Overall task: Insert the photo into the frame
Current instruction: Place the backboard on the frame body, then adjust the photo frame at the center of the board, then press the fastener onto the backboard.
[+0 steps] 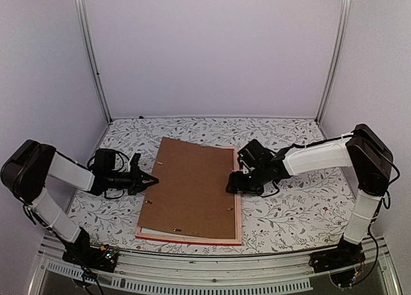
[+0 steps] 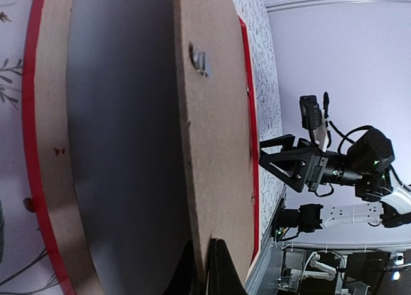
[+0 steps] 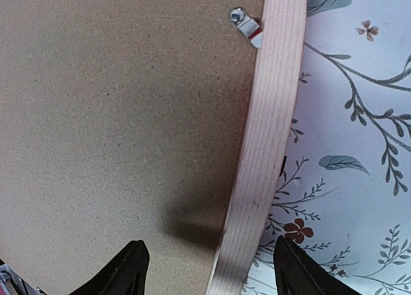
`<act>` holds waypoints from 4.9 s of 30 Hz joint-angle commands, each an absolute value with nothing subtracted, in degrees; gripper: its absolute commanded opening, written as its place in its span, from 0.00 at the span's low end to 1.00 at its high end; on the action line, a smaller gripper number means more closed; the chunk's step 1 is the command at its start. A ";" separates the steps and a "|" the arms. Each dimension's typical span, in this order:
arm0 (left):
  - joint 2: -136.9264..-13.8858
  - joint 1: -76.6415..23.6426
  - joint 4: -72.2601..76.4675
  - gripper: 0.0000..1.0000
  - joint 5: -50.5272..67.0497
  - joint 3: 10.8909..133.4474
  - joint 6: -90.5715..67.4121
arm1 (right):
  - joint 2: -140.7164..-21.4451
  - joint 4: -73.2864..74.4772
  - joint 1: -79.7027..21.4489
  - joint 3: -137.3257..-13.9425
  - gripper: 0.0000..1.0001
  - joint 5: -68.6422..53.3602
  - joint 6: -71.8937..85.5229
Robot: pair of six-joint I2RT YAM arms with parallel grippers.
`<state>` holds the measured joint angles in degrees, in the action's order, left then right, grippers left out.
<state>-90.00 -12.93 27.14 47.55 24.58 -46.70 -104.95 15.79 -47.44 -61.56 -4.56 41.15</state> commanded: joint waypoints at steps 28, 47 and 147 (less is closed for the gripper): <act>-93.60 -26.20 1.52 0.66 20.29 35.65 -32.82 | -104.88 16.70 -46.32 -64.41 0.71 -4.49 39.48; -86.49 -28.95 -9.96 0.82 10.67 39.41 -31.65 | -104.50 17.67 -46.16 -64.37 0.71 -4.04 38.58; -98.00 -28.17 -16.26 1.00 2.32 53.88 -24.79 | -119.93 27.77 -36.91 -82.18 0.46 2.26 22.15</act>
<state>-97.19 -28.21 -15.84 2.09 52.56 -25.50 -118.50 27.35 -37.01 -81.21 -0.30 22.59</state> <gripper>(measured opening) 0.996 0.469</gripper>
